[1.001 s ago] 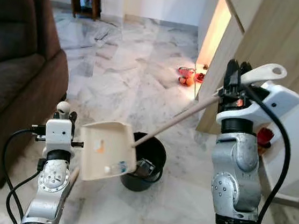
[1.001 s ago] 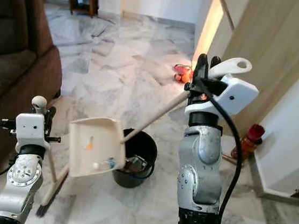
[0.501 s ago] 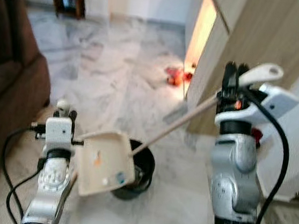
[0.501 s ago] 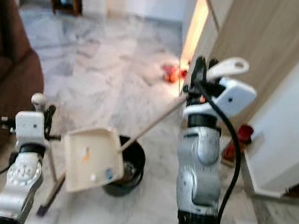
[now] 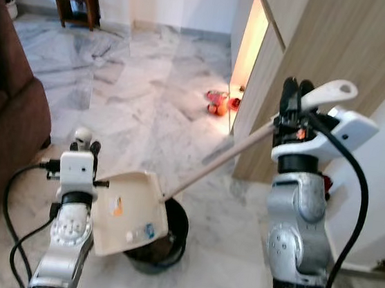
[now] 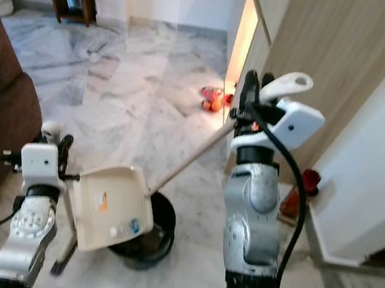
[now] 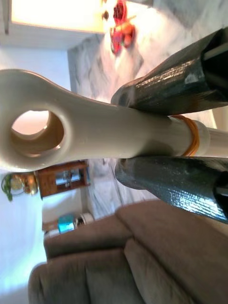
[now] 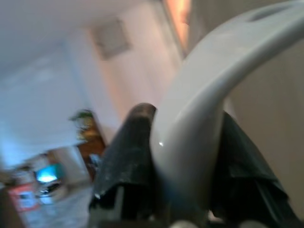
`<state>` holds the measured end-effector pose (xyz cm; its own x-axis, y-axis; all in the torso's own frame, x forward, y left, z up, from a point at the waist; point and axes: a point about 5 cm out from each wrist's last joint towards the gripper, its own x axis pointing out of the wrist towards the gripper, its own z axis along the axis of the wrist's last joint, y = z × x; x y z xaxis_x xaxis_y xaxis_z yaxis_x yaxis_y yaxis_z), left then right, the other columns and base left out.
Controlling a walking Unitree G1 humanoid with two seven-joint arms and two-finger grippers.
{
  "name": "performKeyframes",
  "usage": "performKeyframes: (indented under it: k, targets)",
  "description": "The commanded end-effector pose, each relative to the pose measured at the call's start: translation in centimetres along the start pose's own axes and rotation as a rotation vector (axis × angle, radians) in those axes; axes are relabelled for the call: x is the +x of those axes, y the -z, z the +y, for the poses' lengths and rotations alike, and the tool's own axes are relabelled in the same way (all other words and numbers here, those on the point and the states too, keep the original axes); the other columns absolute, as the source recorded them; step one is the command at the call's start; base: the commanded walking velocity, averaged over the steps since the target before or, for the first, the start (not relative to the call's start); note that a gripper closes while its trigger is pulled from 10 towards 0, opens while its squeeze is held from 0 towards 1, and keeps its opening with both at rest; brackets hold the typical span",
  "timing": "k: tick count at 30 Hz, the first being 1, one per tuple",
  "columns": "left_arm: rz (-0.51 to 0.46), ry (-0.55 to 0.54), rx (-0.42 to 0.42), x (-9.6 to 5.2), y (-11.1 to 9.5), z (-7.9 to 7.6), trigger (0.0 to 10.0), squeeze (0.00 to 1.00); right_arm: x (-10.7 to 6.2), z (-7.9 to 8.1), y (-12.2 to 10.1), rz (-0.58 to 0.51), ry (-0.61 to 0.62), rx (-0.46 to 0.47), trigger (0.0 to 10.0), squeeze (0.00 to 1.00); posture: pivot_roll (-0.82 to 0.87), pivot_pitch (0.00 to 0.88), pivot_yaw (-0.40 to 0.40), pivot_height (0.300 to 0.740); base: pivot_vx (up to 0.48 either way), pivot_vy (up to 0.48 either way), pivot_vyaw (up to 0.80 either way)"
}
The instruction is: Sweep floor
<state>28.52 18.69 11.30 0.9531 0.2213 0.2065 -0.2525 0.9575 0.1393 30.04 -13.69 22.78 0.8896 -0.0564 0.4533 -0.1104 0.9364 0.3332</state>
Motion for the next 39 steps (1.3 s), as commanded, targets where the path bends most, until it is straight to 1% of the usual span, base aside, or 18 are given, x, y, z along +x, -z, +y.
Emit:
performKeyframes:
  k: [1,3,6,7,8,9,13,17,21,22,23,26,27,28,33,35,37,39]
  targets:
    - [-0.056,-0.009,0.011,0.4,-1.1,0.3,10.0,0.0,0.5,1.3,-2.0,-0.101,-0.042,0.022,10.0,0.0,0.09,0.0,-0.021,0.74,0.244,0.0,0.0]
    - [-0.056,-0.007,0.01,0.3,-1.0,0.4,10.0,0.0,0.5,1.7,-1.9,-0.103,-0.065,-0.005,10.0,0.0,0.09,0.0,-0.021,0.74,0.0,0.0,0.0]
    - [-0.057,-0.006,0.009,0.3,-1.0,0.4,10.0,0.0,0.3,2.4,-1.6,-0.092,-0.086,0.008,10.0,0.0,0.09,0.0,-0.02,0.74,0.0,0.0,0.0]
    - [-0.057,-0.004,0.008,0.2,-1.0,0.4,10.0,0.0,0.0,3.1,-1.3,-0.081,-0.11,0.018,10.0,0.0,0.09,0.0,-0.02,0.74,0.0,0.0,0.0]
    - [-0.057,-0.004,0.008,0.2,-1.0,0.4,10.0,0.0,0.0,3.1,-1.3,-0.081,-0.11,0.018,10.0,0.0,0.09,0.0,-0.02,0.74,0.0,0.0,0.0]
    - [-0.058,-0.006,0.008,0.3,-1.1,0.4,10.0,0.0,-0.3,3.9,-1.1,-0.074,-0.135,0.024,10.0,0.0,0.09,0.0,-0.02,0.74,0.0,0.0,0.0]
    - [-0.056,-0.007,0.006,0.2,-1.1,0.4,10.0,0.0,-0.5,5.5,-0.8,-0.069,-0.189,0.039,10.0,0.0,0.09,0.0,-0.022,0.74,0.0,0.0,0.0]
    - [-0.056,-0.006,0.005,0.2,-1.1,0.3,10.0,0.0,-0.4,5.9,-0.9,-0.079,-0.202,0.042,10.0,0.0,0.09,0.0,-0.022,0.74,0.0,0.0,0.0]
    - [-0.056,-0.007,0.002,0.2,-1.0,0.3,10.0,0.0,-0.5,7.1,-1.1,-0.111,-0.251,-0.007,10.0,0.0,0.09,0.0,-0.025,0.74,0.0,0.0,0.0]
    - [-0.056,-0.007,0.001,0.2,-1.0,0.2,10.0,0.0,-0.8,8.0,-1.1,-0.13,-0.293,-0.039,10.0,0.0,0.09,0.0,-0.026,0.74,0.0,0.0,0.0]
    - [-0.056,-0.007,0.001,0.2,-1.0,0.2,10.0,0.0,-0.8,8.0,-1.1,-0.13,-0.293,-0.039,10.0,0.0,0.09,0.0,-0.026,0.74,0.0,0.0,0.0]
    - [-0.056,-0.007,0.0,0.2,-1.0,0.2,10.0,0.0,-1.3,9.2,-1.1,-0.152,-0.33,-0.053,10.0,0.0,0.09,0.0,-0.029,0.74,0.0,0.0,0.0]
    - [-0.056,-0.007,0.0,0.2,-1.0,0.2,10.0,0.0,-1.3,9.2,-1.1,-0.152,-0.33,-0.053,10.0,0.0,0.09,0.0,-0.029,0.74,0.0,0.0,0.0]
    - [-0.056,-0.009,0.0,0.2,-1.0,0.2,10.0,0.0,-1.6,9.8,-1.1,-0.161,-0.339,-0.055,10.0,0.0,0.09,0.0,-0.03,0.74,0.0,0.0,0.0]
    - [-0.056,-0.01,-0.001,0.1,-1.0,0.2,10.0,0.0,-1.9,10.6,-1.2,-0.187,-0.349,-0.061,10.0,0.0,0.09,0.0,-0.031,0.74,0.0,0.0,0.0]
    - [-0.056,-0.01,0.0,0.1,-1.0,0.2,10.0,0.0,-1.9,10.7,-1.2,-0.192,-0.35,-0.065,10.0,0.0,0.09,0.0,-0.031,0.74,0.0,0.0,0.0]
    - [-0.056,-0.01,-0.001,0.1,-1.0,0.2,10.0,0.0,-2.1,11.0,-1.3,-0.216,-0.358,-0.097,10.0,0.0,0.09,0.0,-0.031,0.74,0.0,0.0,0.0]
    - [-0.055,-0.008,-0.002,0.1,-1.0,0.2,10.0,0.0,-2.6,11.8,-1.3,-0.251,-0.419,-0.163,10.0,0.0,0.09,0.0,-0.031,0.74,0.0,0.0,0.0]
